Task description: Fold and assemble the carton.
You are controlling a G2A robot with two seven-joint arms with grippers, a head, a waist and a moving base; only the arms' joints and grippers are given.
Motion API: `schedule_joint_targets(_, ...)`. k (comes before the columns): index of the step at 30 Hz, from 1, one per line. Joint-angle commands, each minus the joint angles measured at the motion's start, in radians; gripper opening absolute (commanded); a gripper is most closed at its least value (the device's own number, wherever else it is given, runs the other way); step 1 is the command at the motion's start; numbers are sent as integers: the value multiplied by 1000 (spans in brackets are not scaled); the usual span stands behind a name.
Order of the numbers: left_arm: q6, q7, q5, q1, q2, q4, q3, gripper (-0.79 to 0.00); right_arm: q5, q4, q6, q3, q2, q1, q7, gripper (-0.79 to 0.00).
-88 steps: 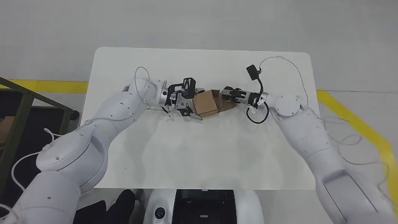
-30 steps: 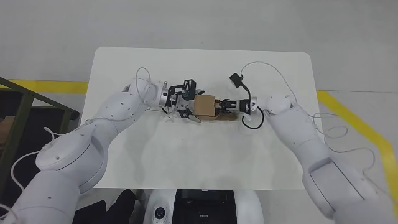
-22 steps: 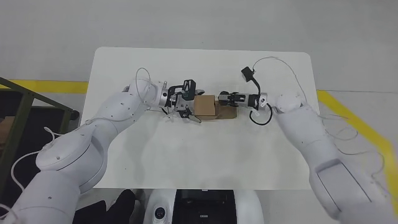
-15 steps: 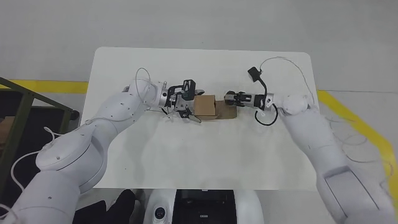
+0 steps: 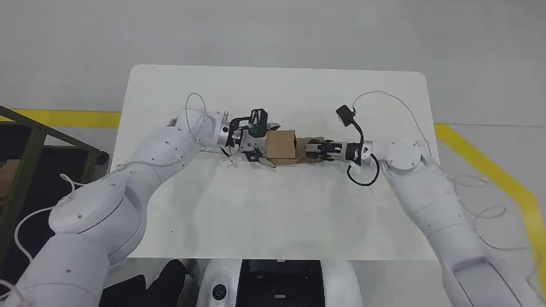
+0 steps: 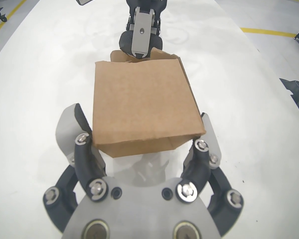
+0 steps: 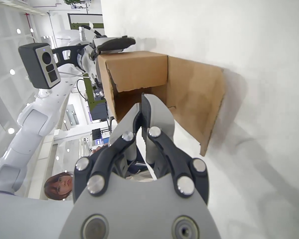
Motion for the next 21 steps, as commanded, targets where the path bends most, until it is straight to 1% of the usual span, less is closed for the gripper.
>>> schedule_joint_targets(1,-2,-2,1,-1,0,-2,2,-37,9,2,11,-10,-5,4,-8,-785)
schedule_joint_targets(9,-2,-2,2,-4,0,-3,6,-37,31,61,20,-67,-32,47,-33,-785)
schedule_joint_targets(17,-1,-1,4,-7,-1,-6,11,-37,61,117,-5,-122,-63,89,-13,-785)
schedule_joint_targets(21,-3,-3,5,-8,-2,-5,12,-34,86,154,2,-147,-80,113,0,-785)
